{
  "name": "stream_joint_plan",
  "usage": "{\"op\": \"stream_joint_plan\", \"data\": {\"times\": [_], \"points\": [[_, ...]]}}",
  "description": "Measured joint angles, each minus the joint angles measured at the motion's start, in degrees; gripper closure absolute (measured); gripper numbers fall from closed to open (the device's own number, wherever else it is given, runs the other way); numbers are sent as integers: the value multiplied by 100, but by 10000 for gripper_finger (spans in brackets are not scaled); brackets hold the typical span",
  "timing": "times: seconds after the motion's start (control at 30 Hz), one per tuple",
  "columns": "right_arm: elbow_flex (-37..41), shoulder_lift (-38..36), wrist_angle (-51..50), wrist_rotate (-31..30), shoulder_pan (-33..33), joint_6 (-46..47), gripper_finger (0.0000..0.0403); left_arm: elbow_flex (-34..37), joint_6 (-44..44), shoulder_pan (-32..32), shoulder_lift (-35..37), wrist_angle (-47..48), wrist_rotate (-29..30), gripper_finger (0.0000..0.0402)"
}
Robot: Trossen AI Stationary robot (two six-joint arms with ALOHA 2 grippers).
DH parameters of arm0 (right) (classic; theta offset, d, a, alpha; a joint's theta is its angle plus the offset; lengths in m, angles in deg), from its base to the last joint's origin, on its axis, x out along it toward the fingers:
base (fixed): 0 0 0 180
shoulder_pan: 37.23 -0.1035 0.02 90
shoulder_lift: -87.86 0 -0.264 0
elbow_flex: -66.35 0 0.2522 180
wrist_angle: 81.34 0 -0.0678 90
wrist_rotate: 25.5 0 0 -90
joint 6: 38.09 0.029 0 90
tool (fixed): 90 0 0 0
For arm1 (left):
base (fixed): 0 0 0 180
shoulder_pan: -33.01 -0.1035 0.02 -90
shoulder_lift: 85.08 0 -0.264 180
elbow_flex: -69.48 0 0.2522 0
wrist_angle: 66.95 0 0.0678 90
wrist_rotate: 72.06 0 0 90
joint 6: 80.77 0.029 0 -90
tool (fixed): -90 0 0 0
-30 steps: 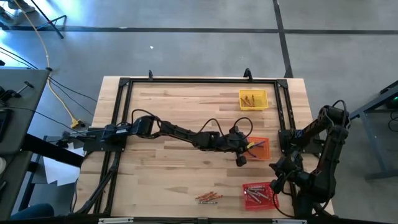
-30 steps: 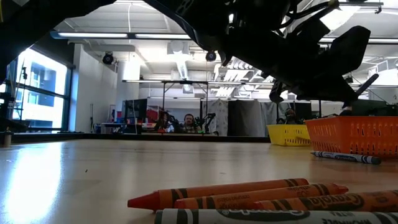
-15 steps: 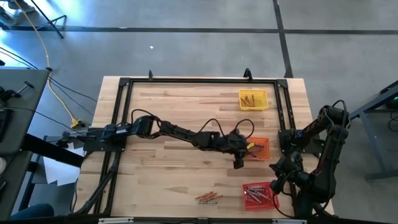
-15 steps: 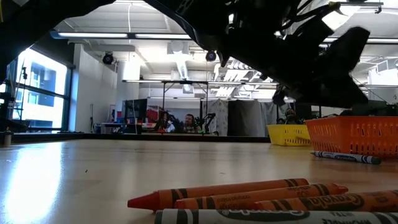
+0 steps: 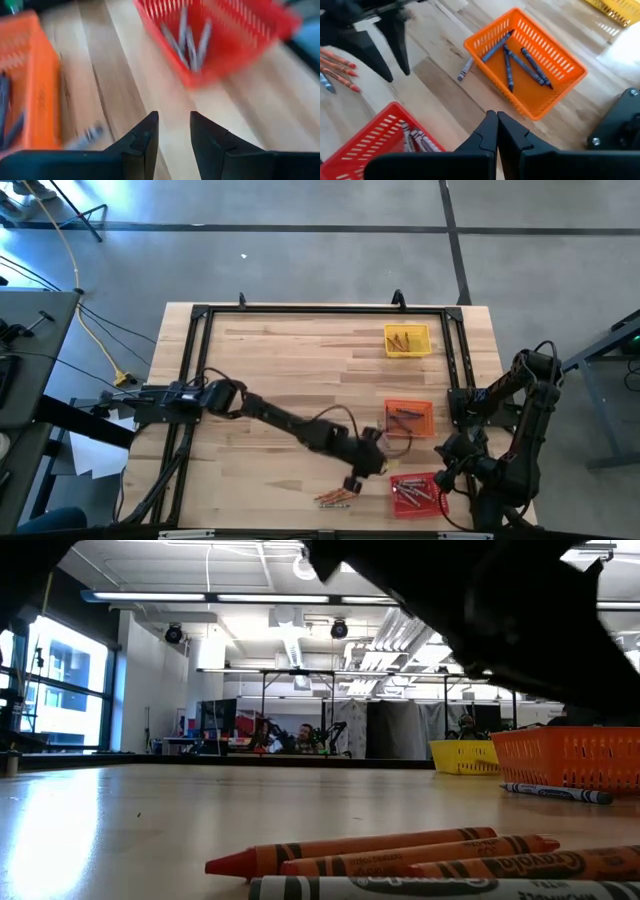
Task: Sort crayons
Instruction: Put the gray crayon into the red bin
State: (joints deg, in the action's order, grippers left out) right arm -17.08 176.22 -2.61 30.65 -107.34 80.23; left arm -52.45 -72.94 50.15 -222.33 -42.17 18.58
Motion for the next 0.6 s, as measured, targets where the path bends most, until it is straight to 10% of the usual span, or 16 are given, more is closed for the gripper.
{"op": "stream_joint_plan", "data": {"times": [0.3,0.6], "points": [[0,0,448,3,505,-309,402,0,-561,421,50,1415,2385,306],[0,1,1866,727,1473,-2083,371,0,-1111,677,103,2875,2714,306]]}}
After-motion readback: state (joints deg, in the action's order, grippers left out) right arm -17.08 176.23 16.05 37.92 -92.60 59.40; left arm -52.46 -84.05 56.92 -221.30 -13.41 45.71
